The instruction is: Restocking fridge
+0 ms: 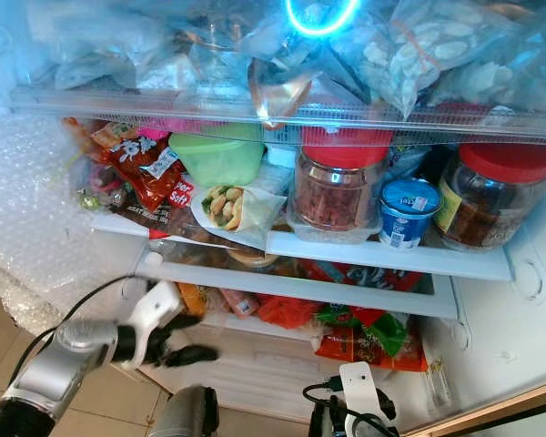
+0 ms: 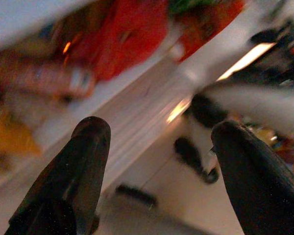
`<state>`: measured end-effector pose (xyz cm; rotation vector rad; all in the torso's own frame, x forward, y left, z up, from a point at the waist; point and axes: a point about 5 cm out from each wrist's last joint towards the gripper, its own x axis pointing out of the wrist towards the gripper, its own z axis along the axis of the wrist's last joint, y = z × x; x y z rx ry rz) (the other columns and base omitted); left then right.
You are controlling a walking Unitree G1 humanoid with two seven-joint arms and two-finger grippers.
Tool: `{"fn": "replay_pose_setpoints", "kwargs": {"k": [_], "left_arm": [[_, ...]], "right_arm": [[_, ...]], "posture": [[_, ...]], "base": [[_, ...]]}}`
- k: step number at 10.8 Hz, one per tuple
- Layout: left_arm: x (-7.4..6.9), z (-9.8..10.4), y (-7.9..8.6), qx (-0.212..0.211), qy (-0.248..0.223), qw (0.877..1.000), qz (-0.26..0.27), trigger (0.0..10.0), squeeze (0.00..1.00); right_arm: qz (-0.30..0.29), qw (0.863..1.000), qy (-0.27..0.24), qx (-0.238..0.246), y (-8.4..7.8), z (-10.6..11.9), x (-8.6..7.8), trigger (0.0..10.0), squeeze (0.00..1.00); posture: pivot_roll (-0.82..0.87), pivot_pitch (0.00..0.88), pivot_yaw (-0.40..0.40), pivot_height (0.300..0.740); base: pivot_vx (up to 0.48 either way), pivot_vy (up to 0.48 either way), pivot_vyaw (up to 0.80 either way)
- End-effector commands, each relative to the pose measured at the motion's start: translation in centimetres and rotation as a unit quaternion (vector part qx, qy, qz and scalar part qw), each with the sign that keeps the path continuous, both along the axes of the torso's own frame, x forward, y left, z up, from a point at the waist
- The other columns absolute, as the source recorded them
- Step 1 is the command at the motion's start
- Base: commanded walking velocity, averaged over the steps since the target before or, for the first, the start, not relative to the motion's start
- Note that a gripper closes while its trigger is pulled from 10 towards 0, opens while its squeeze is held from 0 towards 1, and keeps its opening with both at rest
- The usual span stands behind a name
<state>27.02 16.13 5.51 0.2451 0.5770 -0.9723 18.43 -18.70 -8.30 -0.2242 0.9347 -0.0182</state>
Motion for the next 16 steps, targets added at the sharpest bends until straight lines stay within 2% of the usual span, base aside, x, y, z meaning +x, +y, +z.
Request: {"fn": "replay_pose_setpoints", "kwargs": {"k": [1,2,3,4,5,6,7,9,11,13,16], "left_arm": [[0.1,-0.9,1.0,0.007,0.013,0.999,0.038,10.0,0.0],[0.3,-2.8,1.5,-0.042,0.049,0.989,0.135,10.0,0.0],[0.3,-3.7,1.7,-0.061,0.066,0.979,0.182,10.0,0.0],[-0.8,-6.3,2.1,-0.004,0.082,0.971,0.225,10.0,0.0],[-1.4,-7.9,2.0,0.023,0.082,0.955,0.283,10.0,0.0],[-1.5,-8.4,2.1,0.034,0.08,0.943,0.322,10.0,0.0],[-2.0,-9.3,2.2,0.052,0.083,0.924,0.37,10.0,0.0],[-2.6,-10.1,2.8,0.085,0.074,0.907,0.407,10.0,0.0],[-4.1,-11.2,3.2,0.097,0.106,0.88,0.452,10.0,0.0],[-5.5,-12.3,2.4,0.107,0.126,0.857,0.487,10.0,0.0],[-5.7,-12.7,0.4,0.106,0.138,0.857,0.485,10.0,0.0]], "right_arm": [[0.01,0.998,0.059,0.007,0.6,-1.4,-2.7,10.0,0.0],[0.01,0.998,0.059,0.006,0.6,-1.4,-2.7,10.0,0.0],[0.01,0.998,0.059,0.006,0.6,-1.4,-2.7,10.0,0.0],[0.009,0.998,0.058,0.007,0.6,-1.4,-2.7,10.0,0.0],[0.009,0.998,0.059,0.007,0.6,-1.4,-2.7,10.0,0.0],[0.009,0.998,0.059,0.007,0.6,-1.4,-2.7,10.0,0.0],[0.01,0.998,0.06,0.005,0.6,-1.4,-2.7,10.0,0.0],[0.011,0.998,0.06,0.004,0.6,-1.4,-2.7,10.0,0.0],[0.012,0.998,0.06,0.005,0.6,-1.4,-2.7,10.0,0.0],[0.012,0.998,0.061,0.004,0.6,-1.4,-2.8,10.0,0.0],[0.028,0.998,0.059,0.011,0.7,-1.4,-2.7,10.0,0.0]], "posture": [[0.09,0.098,0.064,0.632],[0.1,0.098,0.065,0.632],[0.1,0.099,0.066,0.632],[0.09,0.103,0.064,0.632],[0.1,0.107,0.061,0.632],[0.1,0.108,0.061,0.632],[0.09,0.107,0.06,0.632],[0.1,0.103,0.059,0.632],[0.09,0.098,0.062,0.632],[0.09,0.09,0.06,0.632],[0.09,0.085,0.058,0.632]], "base": [[0.0,0.0,0.0],[0.0,0.0,0.0],[0.0,0.0,0.0],[0.0,0.0,0.0],[0.0,0.0,0.0],[0.0,0.0,0.0],[0.0,0.0,0.0],[0.0,0.0,0.0],[0.0,0.0,0.0],[0.0,0.0,0.0],[0.0,0.224,0.0]]}}
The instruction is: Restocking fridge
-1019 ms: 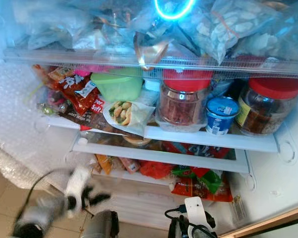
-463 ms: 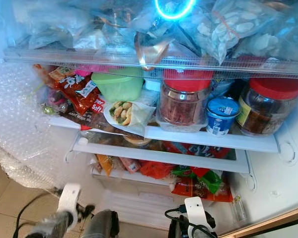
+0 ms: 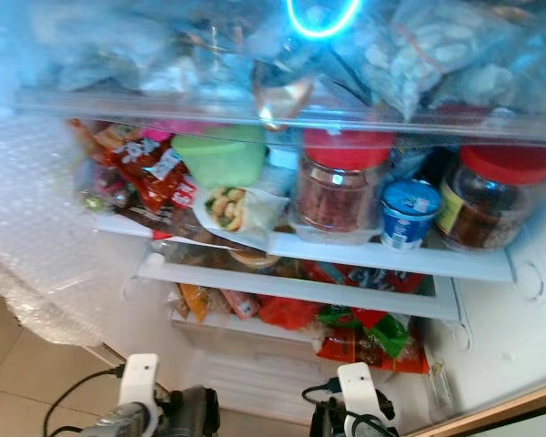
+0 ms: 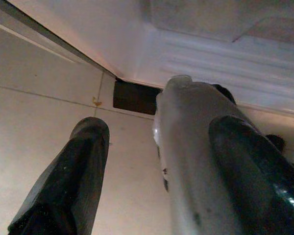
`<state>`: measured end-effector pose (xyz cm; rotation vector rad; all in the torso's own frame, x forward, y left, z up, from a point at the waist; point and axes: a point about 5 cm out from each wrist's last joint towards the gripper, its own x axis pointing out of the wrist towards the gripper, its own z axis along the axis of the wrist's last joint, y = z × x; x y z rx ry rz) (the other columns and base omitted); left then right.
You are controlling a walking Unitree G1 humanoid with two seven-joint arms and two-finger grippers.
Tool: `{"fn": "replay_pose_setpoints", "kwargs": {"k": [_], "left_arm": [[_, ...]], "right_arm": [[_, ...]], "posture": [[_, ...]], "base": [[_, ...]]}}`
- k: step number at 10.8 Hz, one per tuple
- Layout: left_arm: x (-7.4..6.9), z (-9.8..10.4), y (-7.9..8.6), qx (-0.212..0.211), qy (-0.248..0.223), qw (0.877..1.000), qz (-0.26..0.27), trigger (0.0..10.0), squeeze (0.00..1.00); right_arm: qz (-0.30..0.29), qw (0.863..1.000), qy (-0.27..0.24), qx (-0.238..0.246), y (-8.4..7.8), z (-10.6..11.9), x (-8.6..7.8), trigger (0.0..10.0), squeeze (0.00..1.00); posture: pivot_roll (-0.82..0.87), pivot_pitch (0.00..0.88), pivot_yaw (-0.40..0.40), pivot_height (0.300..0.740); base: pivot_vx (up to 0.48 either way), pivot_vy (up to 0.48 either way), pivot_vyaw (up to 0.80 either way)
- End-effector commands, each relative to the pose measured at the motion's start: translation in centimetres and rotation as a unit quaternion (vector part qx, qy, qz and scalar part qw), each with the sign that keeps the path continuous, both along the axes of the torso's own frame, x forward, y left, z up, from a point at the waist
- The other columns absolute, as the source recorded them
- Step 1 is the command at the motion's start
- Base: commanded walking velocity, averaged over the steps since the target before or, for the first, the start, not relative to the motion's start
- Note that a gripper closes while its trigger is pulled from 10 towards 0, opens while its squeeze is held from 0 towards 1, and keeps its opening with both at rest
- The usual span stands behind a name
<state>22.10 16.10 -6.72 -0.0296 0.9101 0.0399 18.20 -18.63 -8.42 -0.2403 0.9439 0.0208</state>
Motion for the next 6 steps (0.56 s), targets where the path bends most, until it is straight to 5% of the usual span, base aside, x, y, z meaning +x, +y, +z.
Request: {"fn": "replay_pose_setpoints", "kwargs": {"k": [1,5,6], "left_arm": [[-0.72,-0.45,0.2,0.008,0.016,1.0,0.003,10.0,0.0],[-0.5,-0.32,0.23,0.011,0.014,1.0,0.001,10.0,0.0],[-0.48,-0.31,0.23,0.01,0.014,1.0,0.0,10.0,0.0]], "right_arm": [[0.005,0.999,0.053,0.01,0.6,-1.25,-2.49,10.0,0.0],[0.014,0.998,0.057,0.006,0.59,-1.24,-2.41,10.0,0.0],[0.014,0.998,0.057,0.005,0.58,-1.24,-2.4,10.0,0.0]], "posture": [[0.09,0.084,0.058,0.632],[0.09,0.096,0.057,0.632],[0.09,0.098,0.056,0.632]], "base": [[0.0,0.337,0.6],[0.0,0.337,0.78],[0.0,0.334,0.0]]}}
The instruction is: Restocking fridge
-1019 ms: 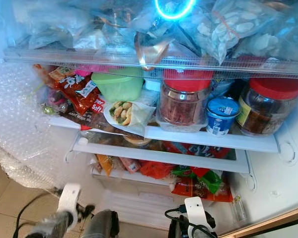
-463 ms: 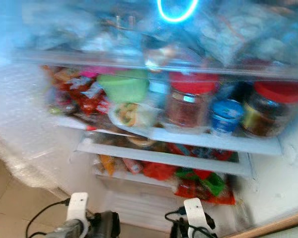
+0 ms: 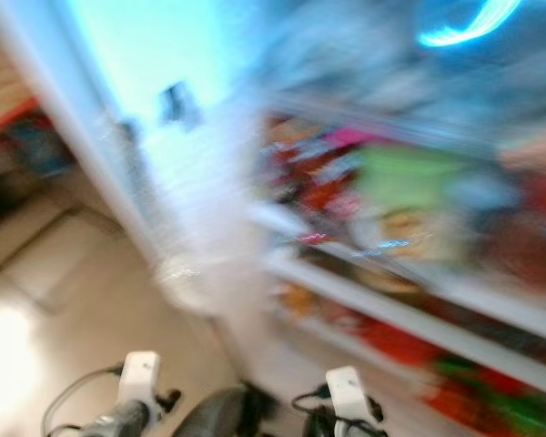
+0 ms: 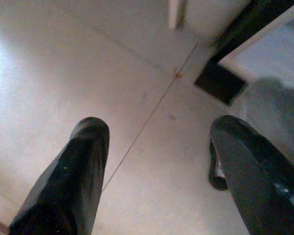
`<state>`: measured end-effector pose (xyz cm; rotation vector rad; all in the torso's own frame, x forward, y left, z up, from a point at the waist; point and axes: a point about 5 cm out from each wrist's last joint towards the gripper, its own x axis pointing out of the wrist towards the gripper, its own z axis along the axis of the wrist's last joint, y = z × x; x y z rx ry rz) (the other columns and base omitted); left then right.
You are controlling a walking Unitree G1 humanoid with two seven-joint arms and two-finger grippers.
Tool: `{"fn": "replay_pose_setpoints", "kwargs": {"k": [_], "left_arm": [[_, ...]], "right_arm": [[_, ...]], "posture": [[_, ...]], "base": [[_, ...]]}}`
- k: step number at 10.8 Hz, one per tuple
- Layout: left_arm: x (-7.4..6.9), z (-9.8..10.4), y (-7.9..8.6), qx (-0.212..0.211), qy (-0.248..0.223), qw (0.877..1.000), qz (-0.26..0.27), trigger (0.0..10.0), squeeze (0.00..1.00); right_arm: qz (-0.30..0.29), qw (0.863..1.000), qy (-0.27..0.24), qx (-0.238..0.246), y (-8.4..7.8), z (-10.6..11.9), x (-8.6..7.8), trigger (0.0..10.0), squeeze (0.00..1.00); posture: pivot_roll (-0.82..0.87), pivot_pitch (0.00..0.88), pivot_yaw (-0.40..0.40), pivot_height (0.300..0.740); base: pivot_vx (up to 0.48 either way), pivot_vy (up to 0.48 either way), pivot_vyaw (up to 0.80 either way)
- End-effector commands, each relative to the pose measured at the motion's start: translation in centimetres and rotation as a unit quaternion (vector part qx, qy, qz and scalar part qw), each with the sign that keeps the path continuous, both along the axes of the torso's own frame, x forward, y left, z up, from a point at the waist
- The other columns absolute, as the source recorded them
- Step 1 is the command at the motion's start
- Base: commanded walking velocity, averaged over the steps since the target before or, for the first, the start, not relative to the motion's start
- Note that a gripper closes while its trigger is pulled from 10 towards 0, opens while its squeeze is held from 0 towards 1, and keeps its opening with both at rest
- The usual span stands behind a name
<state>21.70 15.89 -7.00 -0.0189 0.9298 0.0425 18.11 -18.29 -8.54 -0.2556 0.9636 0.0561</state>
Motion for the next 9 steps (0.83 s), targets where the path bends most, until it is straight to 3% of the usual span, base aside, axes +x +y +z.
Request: {"fn": "replay_pose_setpoints", "kwargs": {"k": [1,8,9], "left_arm": [[-0.06,-0.02,0.46,0.003,0.003,1.0,0.004,10.0,0.0],[-0.14,-0.05,0.71,0.003,0.004,1.0,0.003,10.0,0.0],[-0.2,-0.09,0.74,0.004,0.006,1.0,0.004,10.0,0.0]], "right_arm": [[-0.008,0.999,0.046,0.003,0.2,-1.11,-2.33,10.0,0.0],[-0.027,0.999,0.043,0.005,0.12,-1.11,-2.35,10.0,0.0],[-0.028,0.999,0.047,0.005,0.11,-1.15,-2.42,10.0,0.0]], "posture": [[0.09,0.1,0.055,0.632],[0.09,0.106,0.053,0.632],[0.09,0.105,0.056,0.632]], "base": [[0.0,0.334,0.0],[0.0,0.333,0.0],[0.0,0.337,-0.77]]}}
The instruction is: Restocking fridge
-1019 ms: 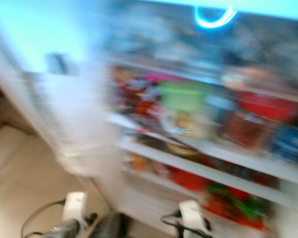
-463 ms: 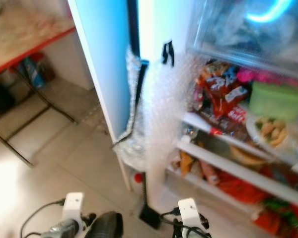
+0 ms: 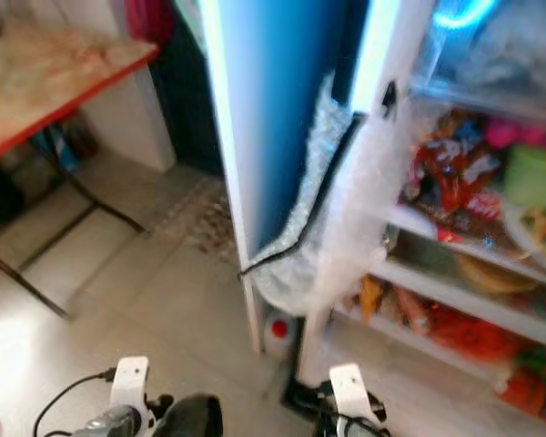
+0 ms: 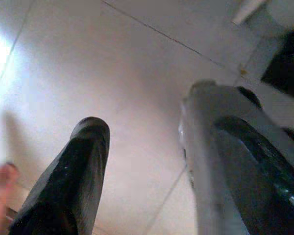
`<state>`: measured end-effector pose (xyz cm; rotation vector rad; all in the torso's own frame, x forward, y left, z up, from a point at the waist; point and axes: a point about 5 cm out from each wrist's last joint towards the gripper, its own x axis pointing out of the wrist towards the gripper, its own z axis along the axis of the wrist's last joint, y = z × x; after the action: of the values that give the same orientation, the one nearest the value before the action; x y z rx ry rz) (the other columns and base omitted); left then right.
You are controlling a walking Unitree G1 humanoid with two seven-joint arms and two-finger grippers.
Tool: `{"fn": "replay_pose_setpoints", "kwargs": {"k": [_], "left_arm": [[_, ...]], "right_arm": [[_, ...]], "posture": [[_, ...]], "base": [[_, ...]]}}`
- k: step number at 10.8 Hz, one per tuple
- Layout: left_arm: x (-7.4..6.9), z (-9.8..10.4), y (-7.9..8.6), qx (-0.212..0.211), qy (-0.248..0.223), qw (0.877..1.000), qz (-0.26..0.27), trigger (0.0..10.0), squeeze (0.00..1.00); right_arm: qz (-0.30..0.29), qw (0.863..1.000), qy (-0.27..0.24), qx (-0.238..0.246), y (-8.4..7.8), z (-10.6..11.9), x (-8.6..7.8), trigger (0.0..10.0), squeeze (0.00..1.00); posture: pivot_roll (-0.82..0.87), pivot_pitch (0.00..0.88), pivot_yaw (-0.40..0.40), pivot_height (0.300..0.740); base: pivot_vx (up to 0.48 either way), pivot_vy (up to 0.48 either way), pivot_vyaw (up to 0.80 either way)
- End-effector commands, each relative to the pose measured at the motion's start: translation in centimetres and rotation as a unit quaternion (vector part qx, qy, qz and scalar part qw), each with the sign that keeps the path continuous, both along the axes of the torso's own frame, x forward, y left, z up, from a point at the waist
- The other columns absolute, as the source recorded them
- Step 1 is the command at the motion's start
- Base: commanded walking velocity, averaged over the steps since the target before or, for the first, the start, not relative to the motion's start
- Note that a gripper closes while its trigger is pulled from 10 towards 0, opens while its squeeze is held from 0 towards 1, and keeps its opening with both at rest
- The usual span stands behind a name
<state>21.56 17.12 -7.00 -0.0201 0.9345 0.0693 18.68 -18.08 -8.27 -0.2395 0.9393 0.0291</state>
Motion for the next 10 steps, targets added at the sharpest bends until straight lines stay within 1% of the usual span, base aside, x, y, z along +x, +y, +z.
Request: {"fn": "replay_pose_setpoints", "kwargs": {"k": [1,2,5,9,10], "left_arm": [[-0.12,-0.12,-0.43,-0.001,0.005,1.0,-0.007,10.0,0.0],[-0.18,-0.15,-0.33,-0.001,0.007,1.0,-0.006,10.0,0.0],[-0.63,-0.38,0.0,0.001,0.016,1.0,-0.01,10.0,0.0],[-0.77,-0.46,-0.06,0.003,0.018,1.0,-0.015,10.0,0.0],[-0.85,-0.51,-0.08,0.004,0.02,1.0,-0.017,10.0,0.0]], "right_arm": [[-0.012,0.998,0.06,0.004,-0.09,-1.42,-2.98,10.0,0.0],[-0.011,0.998,0.06,0.004,-0.08,-1.42,-2.98,10.0,0.0],[-0.013,0.998,0.057,0.005,-0.07,-1.41,-2.99,10.0,0.0],[-0.015,0.998,0.057,0.004,-0.06,-1.44,-3.06,10.0,0.0],[-0.015,0.998,0.059,0.004,-0.06,-1.47,-3.12,10.0,0.0]], "posture": [[0.09,0.103,0.056,0.632],[0.09,0.103,0.056,0.632],[0.09,0.09,0.058,0.632],[0.09,0.076,0.06,0.632],[0.09,0.071,0.061,0.632]], "base": [[0.0,0.334,-0.76],[0.0,0.334,-0.76],[0.0,0.335,0.0],[0.0,0.335,0.0],[0.0,0.334,-0.77]]}}
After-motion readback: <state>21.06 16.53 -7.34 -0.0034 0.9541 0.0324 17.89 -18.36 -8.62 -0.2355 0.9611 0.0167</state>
